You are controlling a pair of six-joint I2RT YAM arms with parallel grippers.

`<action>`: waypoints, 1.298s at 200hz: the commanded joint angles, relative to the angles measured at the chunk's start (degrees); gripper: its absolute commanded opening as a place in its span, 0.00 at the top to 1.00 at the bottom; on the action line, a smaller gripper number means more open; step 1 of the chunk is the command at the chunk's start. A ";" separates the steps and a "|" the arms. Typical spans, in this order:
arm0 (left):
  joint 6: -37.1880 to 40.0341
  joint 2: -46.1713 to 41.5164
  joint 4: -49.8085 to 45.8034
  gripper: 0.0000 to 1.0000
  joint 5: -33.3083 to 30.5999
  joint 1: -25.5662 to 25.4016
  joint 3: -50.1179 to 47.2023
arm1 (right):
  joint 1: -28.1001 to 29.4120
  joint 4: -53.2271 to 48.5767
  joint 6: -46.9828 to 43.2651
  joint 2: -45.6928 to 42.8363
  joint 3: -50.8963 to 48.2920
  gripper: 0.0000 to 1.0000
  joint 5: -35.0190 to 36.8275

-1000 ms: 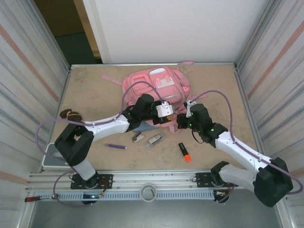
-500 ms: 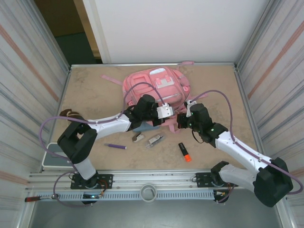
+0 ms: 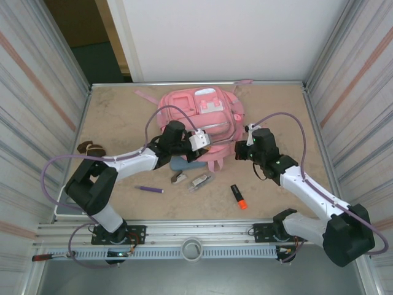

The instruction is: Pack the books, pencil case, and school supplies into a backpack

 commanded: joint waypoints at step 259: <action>1.07 2.59 -6.69 0.99 -0.07 -2.76 9.10 | 1.08 -0.38 2.89 4.14 1.49 1.00 8.61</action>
